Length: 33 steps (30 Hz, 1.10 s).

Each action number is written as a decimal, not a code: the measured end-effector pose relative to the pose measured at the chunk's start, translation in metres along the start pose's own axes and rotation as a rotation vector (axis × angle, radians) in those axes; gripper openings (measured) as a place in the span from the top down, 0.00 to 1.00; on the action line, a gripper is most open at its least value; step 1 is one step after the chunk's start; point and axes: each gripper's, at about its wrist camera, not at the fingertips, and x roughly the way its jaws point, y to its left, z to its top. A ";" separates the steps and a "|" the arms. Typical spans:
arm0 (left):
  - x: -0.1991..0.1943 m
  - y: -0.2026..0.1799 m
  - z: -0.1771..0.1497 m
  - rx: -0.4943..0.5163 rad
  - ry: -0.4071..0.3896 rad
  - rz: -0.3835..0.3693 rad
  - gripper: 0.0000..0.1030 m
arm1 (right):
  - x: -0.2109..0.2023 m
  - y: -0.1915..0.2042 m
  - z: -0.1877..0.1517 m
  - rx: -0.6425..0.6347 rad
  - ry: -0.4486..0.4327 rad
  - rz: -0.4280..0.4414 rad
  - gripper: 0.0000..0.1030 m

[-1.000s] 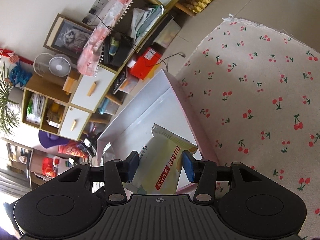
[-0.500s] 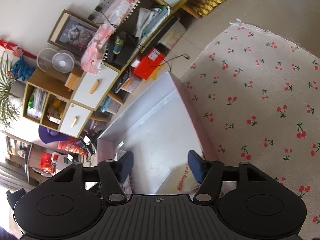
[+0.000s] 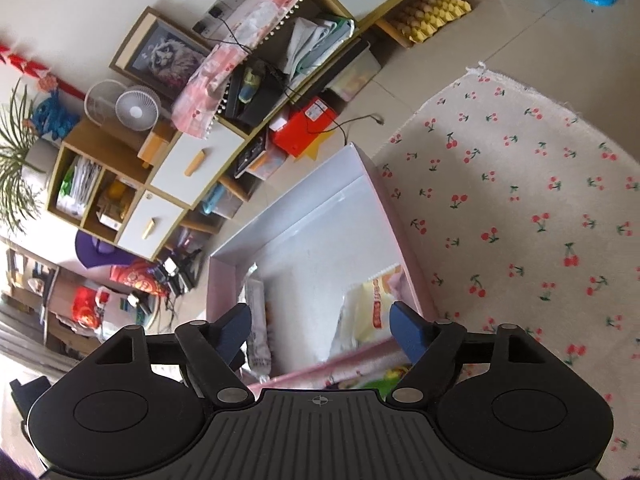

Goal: Organize snacks
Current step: 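Lift both tools out of the pink box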

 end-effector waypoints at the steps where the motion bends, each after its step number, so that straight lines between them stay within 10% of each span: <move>1: -0.003 0.001 -0.002 -0.003 0.001 -0.002 0.13 | -0.004 0.001 -0.001 -0.006 -0.001 -0.007 0.21; 33: -0.059 0.026 -0.096 0.154 0.051 -0.069 0.01 | -0.048 0.001 -0.101 -0.361 0.213 -0.186 0.11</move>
